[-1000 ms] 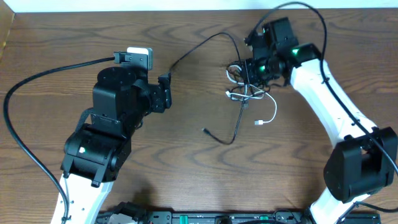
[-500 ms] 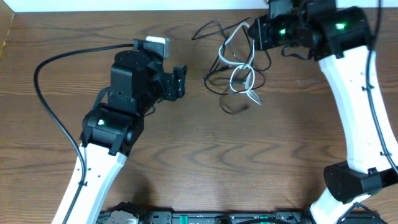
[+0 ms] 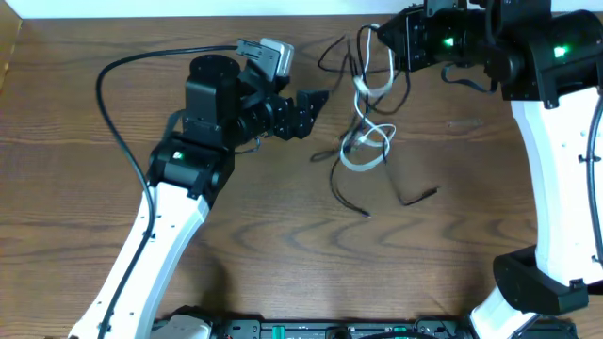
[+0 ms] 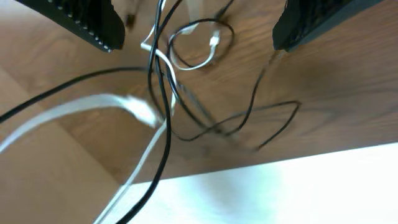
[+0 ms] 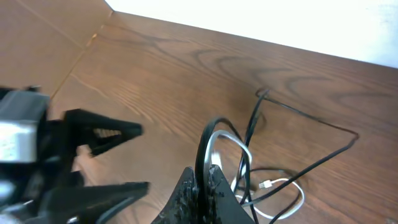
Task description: Untangle cables
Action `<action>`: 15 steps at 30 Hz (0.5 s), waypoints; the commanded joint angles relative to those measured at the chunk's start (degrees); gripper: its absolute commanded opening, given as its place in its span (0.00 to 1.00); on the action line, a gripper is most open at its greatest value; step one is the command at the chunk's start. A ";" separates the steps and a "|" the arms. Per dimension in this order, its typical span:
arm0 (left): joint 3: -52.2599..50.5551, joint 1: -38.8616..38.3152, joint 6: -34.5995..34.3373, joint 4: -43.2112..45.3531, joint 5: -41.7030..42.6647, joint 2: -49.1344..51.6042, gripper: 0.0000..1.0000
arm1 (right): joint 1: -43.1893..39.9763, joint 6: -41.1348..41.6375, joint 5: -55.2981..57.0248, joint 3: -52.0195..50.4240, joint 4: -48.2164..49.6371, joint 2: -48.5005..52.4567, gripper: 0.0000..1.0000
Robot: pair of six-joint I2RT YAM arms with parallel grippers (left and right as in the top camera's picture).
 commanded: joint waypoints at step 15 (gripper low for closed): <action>-0.20 -1.57 0.11 8.35 9.33 5.90 0.83 | -0.11 -1.05 -8.15 1.46 0.35 -4.26 0.01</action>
